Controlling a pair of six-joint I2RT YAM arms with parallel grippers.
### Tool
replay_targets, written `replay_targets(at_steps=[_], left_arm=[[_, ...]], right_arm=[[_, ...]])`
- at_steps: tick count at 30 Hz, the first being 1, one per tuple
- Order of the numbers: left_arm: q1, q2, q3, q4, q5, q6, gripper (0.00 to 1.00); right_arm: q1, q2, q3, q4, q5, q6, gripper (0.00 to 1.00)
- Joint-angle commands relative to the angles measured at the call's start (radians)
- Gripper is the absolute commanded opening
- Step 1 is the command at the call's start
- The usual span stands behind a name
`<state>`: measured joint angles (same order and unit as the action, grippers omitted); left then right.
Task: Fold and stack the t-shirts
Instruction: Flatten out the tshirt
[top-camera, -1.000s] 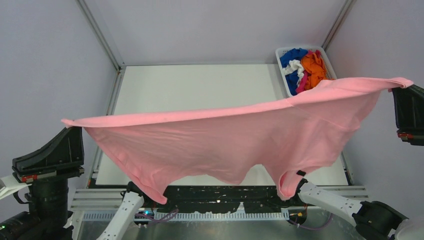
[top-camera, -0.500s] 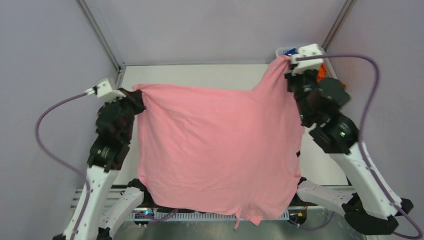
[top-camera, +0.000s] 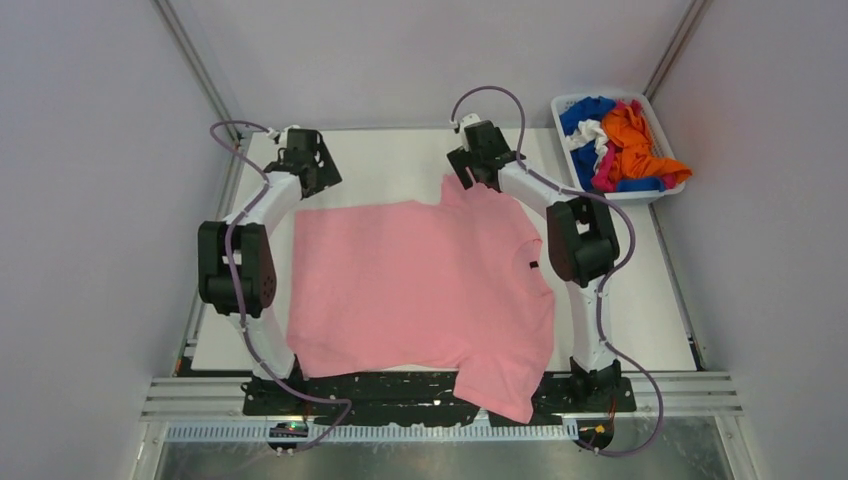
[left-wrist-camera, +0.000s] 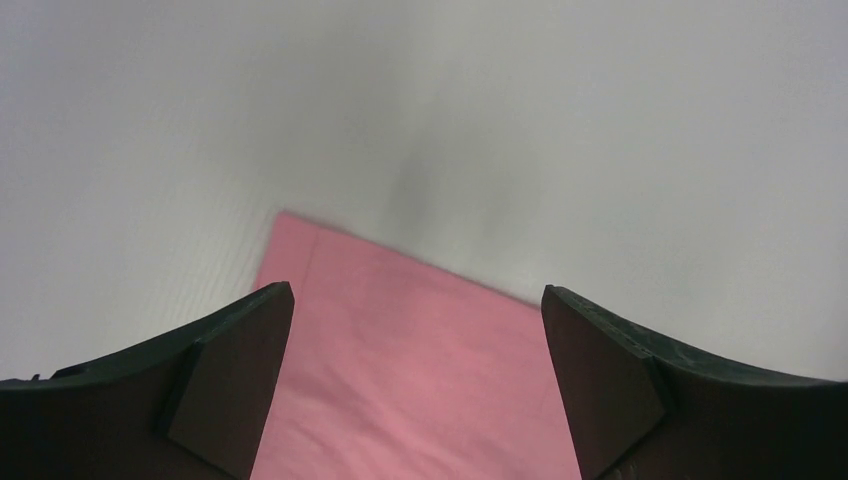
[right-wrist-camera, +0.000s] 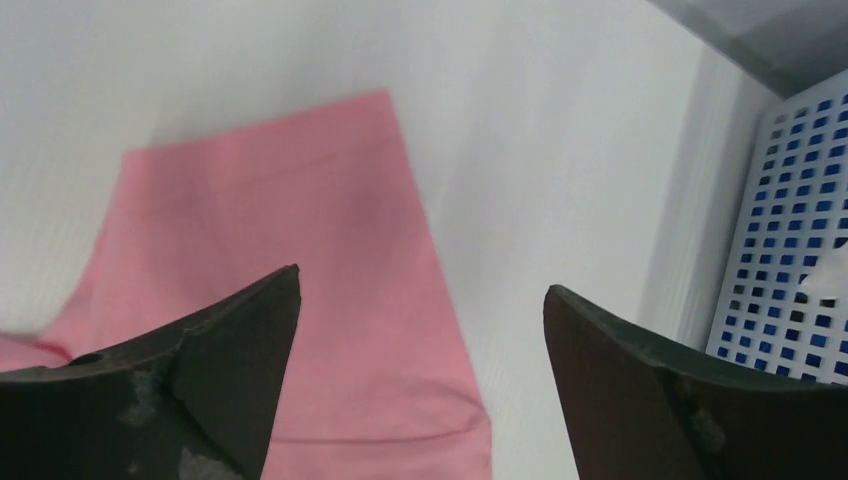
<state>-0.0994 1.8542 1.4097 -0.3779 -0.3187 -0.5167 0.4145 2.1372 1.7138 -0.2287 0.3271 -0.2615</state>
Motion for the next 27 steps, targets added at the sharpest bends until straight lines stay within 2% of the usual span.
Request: replay_targets(at_steps=[1, 5, 8, 12, 14, 20, 27], left_arm=[[-0.003, -0.081, 0.065, -0.032, 0.078, -0.022, 1.00], [-0.004, -0.159, -0.009, -0.098, 0.158, -0.048, 1.00], [-0.005, -0.264, -0.155, -0.100, 0.246, -0.078, 1.00], [-0.007, -0.370, -0.383, 0.001, 0.441, -0.126, 1.00], [-0.006, -0.387, -0.441, 0.027, 0.483, -0.140, 1.00], [-0.007, -0.316, -0.467, 0.051, 0.502, -0.174, 1.00], [-0.006, -0.162, -0.361, 0.037, 0.486, -0.211, 1.00]], right_arm=[[-0.002, -0.075, 0.085, -0.041, 0.002, 0.112, 0.96], [-0.003, -0.200, -0.066, -0.047, -0.030, 0.238, 0.95], [-0.003, -0.329, -0.253, -0.061, -0.083, 0.374, 0.95], [-0.004, -0.458, -0.493, -0.017, -0.240, 0.510, 0.95], [-0.004, -0.489, -0.562, 0.017, -0.340, 0.541, 0.95], [-0.017, -0.450, -0.622, 0.040, -0.415, 0.609, 0.96], [-0.079, -0.307, -0.560, 0.056, -0.491, 0.681, 0.95]])
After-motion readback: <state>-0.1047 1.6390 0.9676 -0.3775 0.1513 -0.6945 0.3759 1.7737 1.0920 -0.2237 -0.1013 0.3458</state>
